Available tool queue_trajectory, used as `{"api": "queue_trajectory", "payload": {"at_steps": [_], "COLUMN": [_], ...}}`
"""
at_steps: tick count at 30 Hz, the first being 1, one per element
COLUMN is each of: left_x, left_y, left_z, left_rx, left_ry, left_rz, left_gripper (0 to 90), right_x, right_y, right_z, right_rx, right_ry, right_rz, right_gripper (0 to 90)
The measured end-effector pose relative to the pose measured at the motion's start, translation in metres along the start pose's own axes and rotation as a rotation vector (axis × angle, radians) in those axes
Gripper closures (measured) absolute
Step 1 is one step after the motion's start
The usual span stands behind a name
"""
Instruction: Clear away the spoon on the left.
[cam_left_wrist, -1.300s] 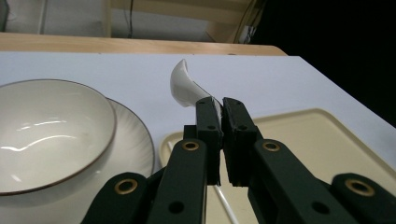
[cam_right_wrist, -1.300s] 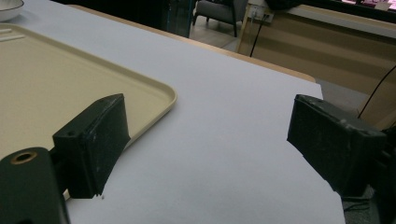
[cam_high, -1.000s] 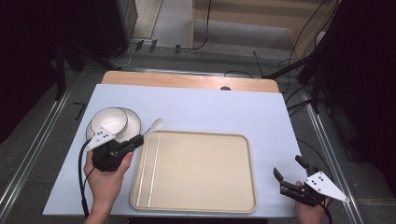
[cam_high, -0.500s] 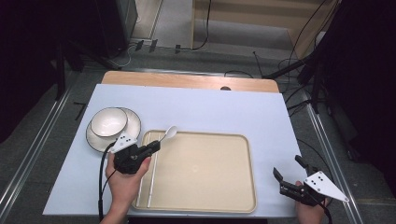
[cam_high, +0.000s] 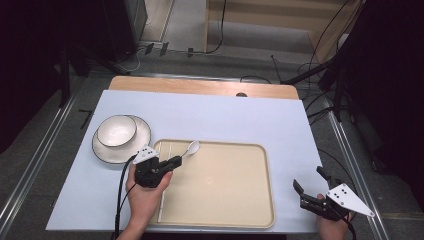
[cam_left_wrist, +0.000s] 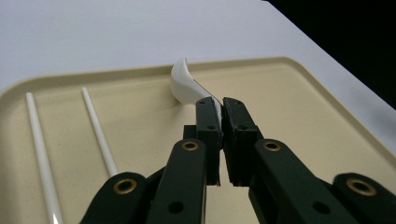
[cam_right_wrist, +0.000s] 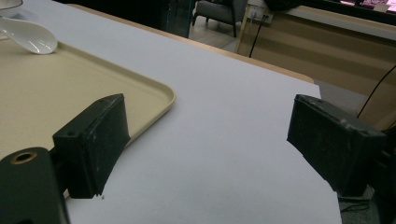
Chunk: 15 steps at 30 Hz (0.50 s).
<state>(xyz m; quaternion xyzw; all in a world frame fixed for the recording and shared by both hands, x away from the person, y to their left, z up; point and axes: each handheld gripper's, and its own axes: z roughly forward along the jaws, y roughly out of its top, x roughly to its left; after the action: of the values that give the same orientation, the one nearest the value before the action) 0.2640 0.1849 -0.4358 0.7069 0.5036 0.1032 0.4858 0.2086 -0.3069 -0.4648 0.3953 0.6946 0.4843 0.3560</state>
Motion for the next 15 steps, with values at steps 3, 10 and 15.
{"api": "queue_trajectory", "payload": {"at_steps": [3,10,15], "left_x": [-0.003,-0.01,-0.016], "left_y": [-0.002,-0.003,0.001], "left_z": [0.001,0.011,0.014], "left_rx": [0.023,0.11,0.139], "left_ry": [0.035,0.101,0.074], "left_rz": [-0.001,0.05,0.078], "left_gripper": [83.8,61.4,85.5], "right_x": [0.0,0.0,0.0], "right_y": [0.0,0.0,0.0], "right_z": [0.0,0.0,0.0], "right_rx": [0.005,0.001,-0.002], "right_ry": [0.002,-0.002,-0.003], "right_rz": [0.001,0.001,0.005], "right_gripper": [13.0,13.0,13.0]}}
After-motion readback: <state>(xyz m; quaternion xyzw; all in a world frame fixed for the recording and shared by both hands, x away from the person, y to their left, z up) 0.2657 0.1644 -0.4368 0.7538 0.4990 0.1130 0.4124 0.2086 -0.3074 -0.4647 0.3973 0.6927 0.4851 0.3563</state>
